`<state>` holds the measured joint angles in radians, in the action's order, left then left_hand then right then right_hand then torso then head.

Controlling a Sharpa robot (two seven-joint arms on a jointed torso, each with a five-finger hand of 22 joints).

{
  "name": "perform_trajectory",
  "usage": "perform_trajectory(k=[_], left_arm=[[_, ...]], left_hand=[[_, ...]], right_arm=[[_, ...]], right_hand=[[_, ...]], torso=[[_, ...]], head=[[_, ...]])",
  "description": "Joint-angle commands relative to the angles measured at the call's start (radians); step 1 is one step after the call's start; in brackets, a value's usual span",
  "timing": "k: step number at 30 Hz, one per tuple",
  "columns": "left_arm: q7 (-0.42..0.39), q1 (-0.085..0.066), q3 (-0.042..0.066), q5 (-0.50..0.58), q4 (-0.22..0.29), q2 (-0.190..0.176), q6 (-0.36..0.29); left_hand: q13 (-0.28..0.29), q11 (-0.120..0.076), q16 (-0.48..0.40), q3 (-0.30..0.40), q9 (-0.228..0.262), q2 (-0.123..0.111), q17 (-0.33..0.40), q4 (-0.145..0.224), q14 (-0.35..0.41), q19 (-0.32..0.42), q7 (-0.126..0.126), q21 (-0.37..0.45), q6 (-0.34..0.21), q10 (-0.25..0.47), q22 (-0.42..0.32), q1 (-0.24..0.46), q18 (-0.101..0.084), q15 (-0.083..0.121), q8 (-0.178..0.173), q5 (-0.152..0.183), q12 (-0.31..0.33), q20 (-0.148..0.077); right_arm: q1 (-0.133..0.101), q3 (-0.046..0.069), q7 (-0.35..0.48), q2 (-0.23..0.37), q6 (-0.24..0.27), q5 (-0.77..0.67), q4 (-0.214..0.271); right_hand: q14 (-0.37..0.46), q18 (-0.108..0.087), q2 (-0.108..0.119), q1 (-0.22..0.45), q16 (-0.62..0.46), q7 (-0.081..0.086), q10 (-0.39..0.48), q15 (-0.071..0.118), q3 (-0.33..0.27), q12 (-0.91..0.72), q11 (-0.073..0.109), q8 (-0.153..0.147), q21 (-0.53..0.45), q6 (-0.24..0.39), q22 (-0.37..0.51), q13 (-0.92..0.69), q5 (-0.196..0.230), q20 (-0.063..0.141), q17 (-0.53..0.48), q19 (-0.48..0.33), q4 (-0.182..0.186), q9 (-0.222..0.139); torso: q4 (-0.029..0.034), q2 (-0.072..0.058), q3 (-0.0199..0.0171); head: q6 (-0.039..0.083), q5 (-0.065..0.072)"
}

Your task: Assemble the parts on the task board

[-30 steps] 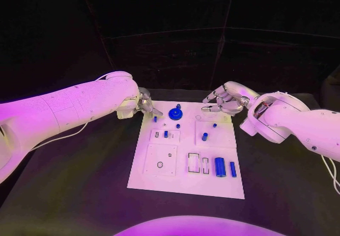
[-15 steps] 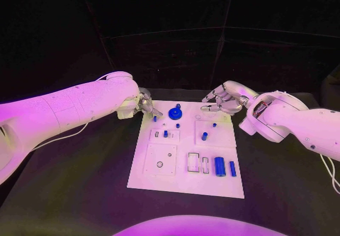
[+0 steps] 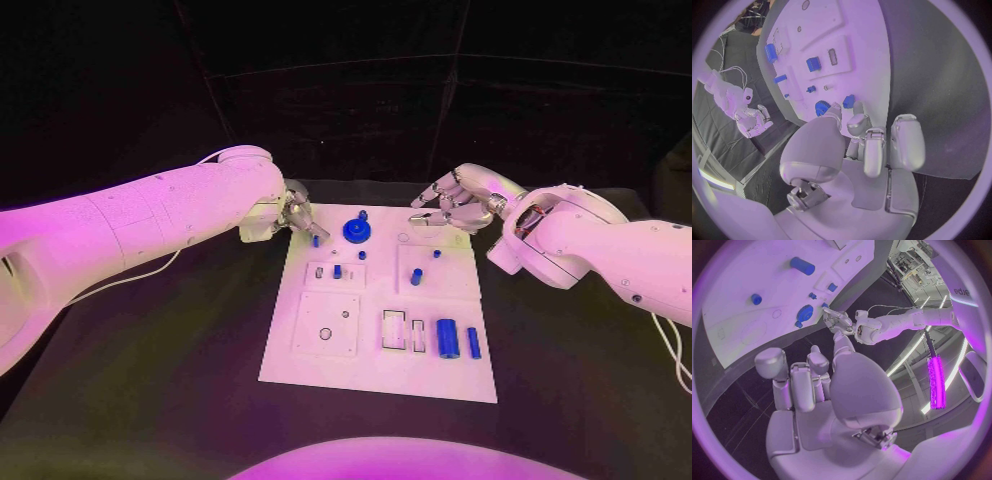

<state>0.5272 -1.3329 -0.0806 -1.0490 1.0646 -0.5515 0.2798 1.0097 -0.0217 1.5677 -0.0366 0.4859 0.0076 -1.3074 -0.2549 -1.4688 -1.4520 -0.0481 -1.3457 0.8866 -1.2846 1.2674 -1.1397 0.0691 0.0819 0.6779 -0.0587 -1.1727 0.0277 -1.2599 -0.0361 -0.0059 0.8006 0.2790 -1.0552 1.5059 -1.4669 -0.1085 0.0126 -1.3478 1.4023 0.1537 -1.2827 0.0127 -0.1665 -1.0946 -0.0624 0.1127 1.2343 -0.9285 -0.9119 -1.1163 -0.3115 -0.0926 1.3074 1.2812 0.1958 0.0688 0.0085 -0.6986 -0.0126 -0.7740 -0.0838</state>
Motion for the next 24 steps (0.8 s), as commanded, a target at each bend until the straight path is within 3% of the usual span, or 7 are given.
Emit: perform_trajectory(k=[1, 7, 10, 13, 15, 18, 24], left_arm=[[-0.007, -0.001, 0.000, -0.006, -0.001, 0.002, 0.016], [-0.007, -0.001, -0.002, -0.006, -0.002, 0.004, 0.013], [-0.008, 0.000, -0.002, -0.006, -0.002, 0.004, 0.007], [-0.012, 0.000, -0.003, -0.006, -0.002, 0.004, 0.000], [-0.017, 0.000, -0.003, -0.006, -0.001, 0.004, -0.007], [-0.030, 0.001, -0.003, -0.006, 0.002, 0.003, -0.016], [-0.058, 0.001, -0.003, 0.011, 0.015, -0.008, -0.043]], left_hand=[[0.001, 0.001, 0.003, 0.001, -0.001, -0.001, -0.263, 0.008, -0.102, -0.007, -0.002, -0.004, 0.008, -0.007, 0.002, -0.011, -0.003, -0.001, 0.003, 0.003, -0.003, 0.001], [0.000, 0.001, 0.003, 0.003, -0.002, 0.007, -0.263, 0.014, -0.102, -0.007, -0.001, -0.003, 0.010, -0.008, 0.001, -0.022, -0.003, 0.000, 0.004, 0.003, -0.002, 0.000], [0.000, -0.001, 0.003, 0.017, -0.005, 0.027, -0.263, 0.030, -0.102, -0.006, 0.000, -0.003, 0.011, -0.009, 0.001, -0.048, -0.003, 0.001, 0.005, 0.003, -0.002, 0.000], [-0.002, -0.010, 0.003, 0.086, -0.010, 0.073, -0.263, 0.094, -0.102, -0.006, 0.010, -0.002, 0.002, -0.006, 0.002, -0.152, -0.002, 0.008, -0.001, 0.002, 0.002, -0.005], [-0.004, -0.013, 0.003, 0.129, -0.015, 0.087, -0.263, 0.127, -0.102, -0.006, 0.012, -0.001, -0.004, -0.003, 0.002, -0.196, -0.002, 0.011, -0.007, 0.002, 0.006, -0.009], [-0.009, -0.010, 0.003, 0.212, -0.025, 0.087, -0.263, 0.165, -0.102, -0.006, 0.006, 0.000, -0.009, -0.001, 0.002, -0.219, -0.002, 0.010, -0.016, 0.003, 0.013, -0.011], [-0.013, -0.005, 0.003, 0.428, -0.027, 0.036, -0.263, 0.223, -0.102, -0.006, -0.001, 0.001, -0.012, -0.007, 0.007, -0.170, -0.003, 0.001, -0.006, 0.000, 0.019, -0.003]], right_arm=[[-0.002, 0.001, 0.007, -0.001, -0.003, 0.002, 0.001], [-0.002, 0.001, 0.007, -0.001, -0.003, 0.002, 0.000], [-0.002, 0.001, 0.007, -0.001, -0.003, 0.002, 0.000], [-0.002, 0.001, 0.007, 0.000, -0.003, 0.002, 0.000], [-0.002, 0.001, 0.007, 0.000, -0.003, 0.002, 0.000], [-0.002, 0.001, 0.007, 0.000, -0.003, 0.002, -0.001], [-0.002, 0.001, 0.007, 0.000, -0.005, 0.002, -0.002]], right_hand=[[-0.048, -0.013, 0.000, -0.006, -0.007, -0.003, -0.003, 0.003, -0.002, -0.005, 0.000, 0.004, -0.007, 0.003, 0.001, -0.002, -0.003, 0.003, 0.009, 0.003, -0.007, 0.000], [-0.048, -0.013, -0.001, -0.009, -0.007, -0.003, -0.003, 0.004, -0.001, -0.005, 0.000, 0.004, -0.007, 0.003, 0.002, -0.001, -0.004, 0.003, 0.008, 0.003, -0.008, 0.000], [-0.048, -0.013, -0.001, -0.009, -0.007, -0.003, -0.003, 0.004, -0.001, -0.005, 0.000, 0.004, -0.007, 0.003, 0.002, -0.001, -0.004, 0.003, 0.008, 0.003, -0.008, 0.000], [-0.048, -0.013, -0.001, -0.009, -0.007, -0.003, -0.003, 0.004, -0.001, -0.005, 0.000, 0.004, -0.007, 0.003, 0.002, -0.001, -0.004, 0.003, 0.008, 0.003, -0.008, 0.000], [-0.048, -0.013, -0.001, -0.009, -0.007, -0.003, -0.003, 0.004, -0.001, -0.005, 0.000, 0.004, -0.007, 0.003, 0.002, -0.001, -0.004, 0.003, 0.008, 0.003, -0.008, 0.000], [-0.048, -0.013, -0.002, -0.010, -0.007, -0.003, -0.003, 0.004, -0.001, -0.006, 0.001, 0.004, -0.006, 0.003, 0.001, -0.002, -0.004, 0.003, 0.009, 0.004, -0.009, 0.000], [-0.048, -0.013, -0.002, -0.011, -0.006, -0.003, -0.003, 0.004, -0.001, -0.006, 0.001, 0.004, -0.006, 0.003, 0.000, -0.002, -0.004, 0.003, 0.009, 0.004, -0.009, 0.000]], torso=[[-0.0001, -0.001, 0.0000], [0.0000, 0.000, 0.0001], [-0.0001, 0.000, 0.0000], [-0.0002, 0.000, -0.0001], [-0.0004, 0.000, -0.0002], [0.0001, 0.000, 0.0001], [0.0007, 0.000, -0.0001]], head=[[-0.001, 0.000], [-0.002, 0.000], [-0.002, 0.001], [-0.003, 0.001], [-0.003, 0.001], [-0.003, 0.001], [-0.006, 0.000]])
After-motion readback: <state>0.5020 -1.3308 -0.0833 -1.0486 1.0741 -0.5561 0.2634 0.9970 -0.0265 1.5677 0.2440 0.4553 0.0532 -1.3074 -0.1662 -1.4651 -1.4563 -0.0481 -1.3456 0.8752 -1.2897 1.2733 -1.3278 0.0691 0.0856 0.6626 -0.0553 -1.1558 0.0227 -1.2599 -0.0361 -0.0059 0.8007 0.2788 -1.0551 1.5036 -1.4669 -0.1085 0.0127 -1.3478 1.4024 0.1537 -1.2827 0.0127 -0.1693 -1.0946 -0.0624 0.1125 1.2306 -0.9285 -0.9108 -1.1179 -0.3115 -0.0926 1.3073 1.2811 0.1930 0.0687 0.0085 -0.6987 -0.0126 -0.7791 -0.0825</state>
